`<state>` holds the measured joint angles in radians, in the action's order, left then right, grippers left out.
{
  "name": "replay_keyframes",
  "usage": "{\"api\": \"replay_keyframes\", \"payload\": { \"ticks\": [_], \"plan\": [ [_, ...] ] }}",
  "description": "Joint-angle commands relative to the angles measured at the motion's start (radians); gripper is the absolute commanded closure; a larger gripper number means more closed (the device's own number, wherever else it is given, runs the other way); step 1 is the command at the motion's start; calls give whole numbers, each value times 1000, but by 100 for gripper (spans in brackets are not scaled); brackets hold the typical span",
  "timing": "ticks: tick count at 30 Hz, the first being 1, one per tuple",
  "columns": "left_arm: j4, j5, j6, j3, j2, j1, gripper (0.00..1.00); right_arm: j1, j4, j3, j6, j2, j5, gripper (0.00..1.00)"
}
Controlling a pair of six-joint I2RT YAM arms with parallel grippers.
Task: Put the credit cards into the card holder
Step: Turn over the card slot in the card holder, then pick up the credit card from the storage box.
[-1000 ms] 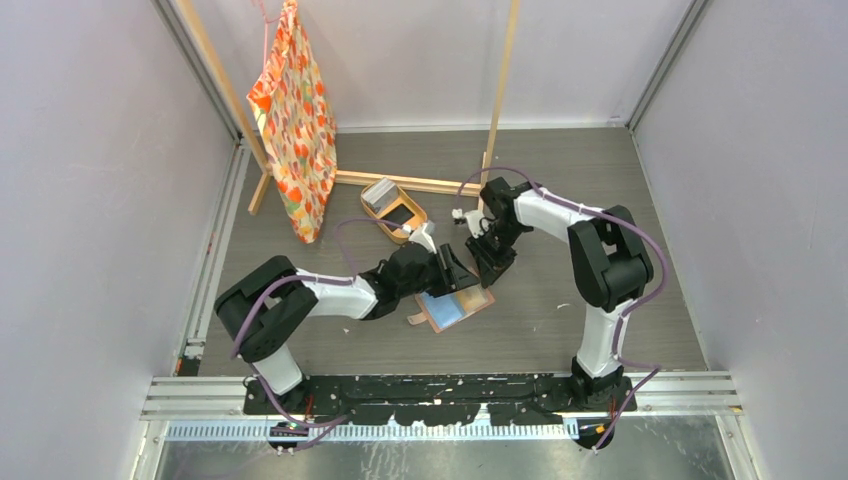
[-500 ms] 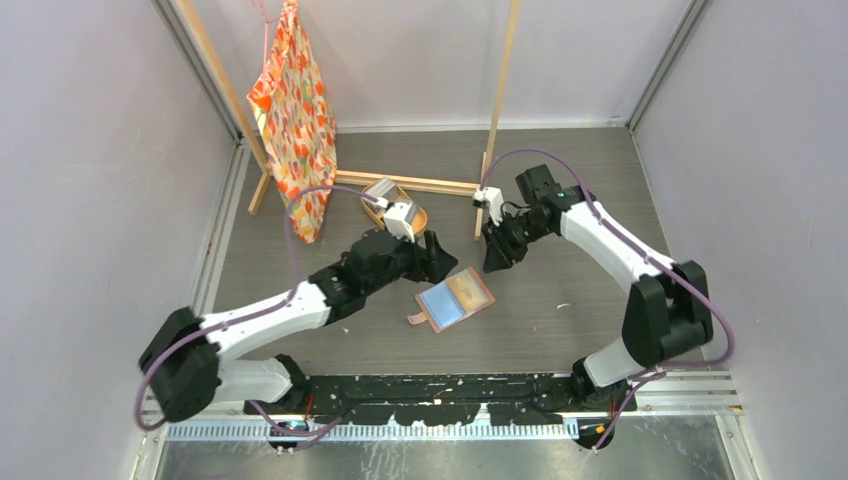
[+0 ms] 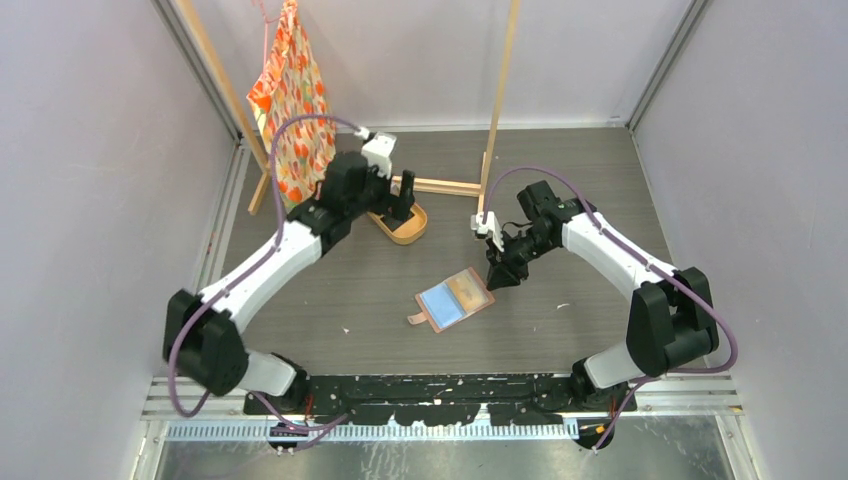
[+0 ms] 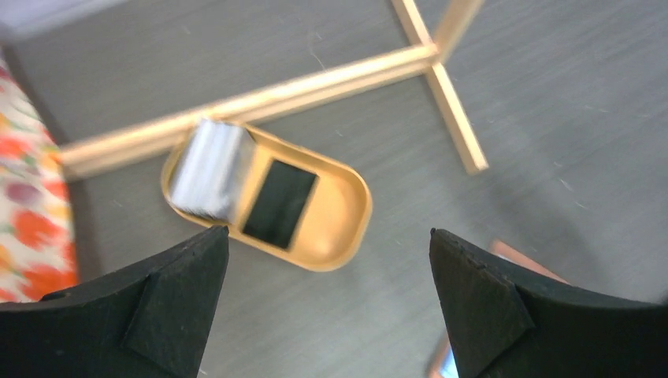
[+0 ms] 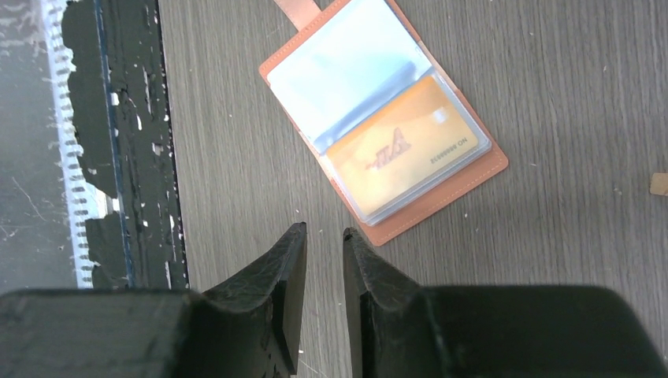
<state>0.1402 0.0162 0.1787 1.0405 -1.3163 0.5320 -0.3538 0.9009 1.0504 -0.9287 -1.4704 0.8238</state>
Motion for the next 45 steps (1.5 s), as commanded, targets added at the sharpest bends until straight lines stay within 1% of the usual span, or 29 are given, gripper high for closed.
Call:
{"api": "replay_keyframes", "payload": {
  "ticks": [1, 4, 5, 7, 8, 12, 15, 16, 18, 20, 22, 25, 26, 28, 31, 34, 38, 42, 45],
  "plan": [
    [246, -107, -296, 291, -192, -6, 0, 15, 52, 50, -60, 29, -21, 71],
    [303, -187, -383, 454, -351, -6, 0, 55, 155, 100, -110, 13, 11, 71],
    [312, -191, -409, 508, -379, -7, 0, 71, 199, 115, -141, 8, 20, 71],
    [377, -207, -453, 614, -483, -10, 0, 102, 262, 133, -187, 8, 21, 70],
    [419, -222, -473, 688, -531, -11, 0, 128, 277, 136, -194, 10, 12, 70],
    [567, -268, -569, 882, -686, -13, 0, 216, 284, 145, -181, 14, -12, 68],
    [656, -266, -613, 1052, -774, -15, 0, 262, 301, 165, -172, -14, -27, 68],
    [676, -254, -615, 1075, -789, -16, 0, 269, 309, 175, -167, -28, -37, 68],
    [654, -258, -620, 1026, -782, -18, 1, 281, 328, 193, -159, -57, -41, 68],
    [536, -283, -629, 904, -735, -18, 1, 294, 349, 207, -170, -80, -33, 68],
    [453, -287, -637, 798, -694, -18, 1, 305, 357, 207, -186, -94, -29, 68],
    [374, -309, -637, 704, -668, -18, 2, 316, 361, 209, -199, -108, -36, 69],
    [354, -316, -639, 682, -667, -18, 4, 320, 362, 208, -202, -118, -37, 69],
    [346, -325, -642, 666, -676, -18, 8, 329, 365, 208, -207, -132, -42, 69],
    [341, -350, -641, 667, -697, -18, 12, 338, 376, 213, -218, -153, -40, 69],
    [302, -364, -643, 650, -706, -18, 17, 338, 385, 217, -225, -163, -36, 69],
    [273, -411, -647, 650, -735, -20, 27, 338, 393, 219, -233, -166, -32, 69],
    [297, -392, -644, 669, -757, -20, 29, 337, 397, 220, -236, -166, -30, 69],
    [311, -383, -644, 677, -771, -21, 36, 337, 397, 220, -236, -170, -31, 69]
  ]
}}
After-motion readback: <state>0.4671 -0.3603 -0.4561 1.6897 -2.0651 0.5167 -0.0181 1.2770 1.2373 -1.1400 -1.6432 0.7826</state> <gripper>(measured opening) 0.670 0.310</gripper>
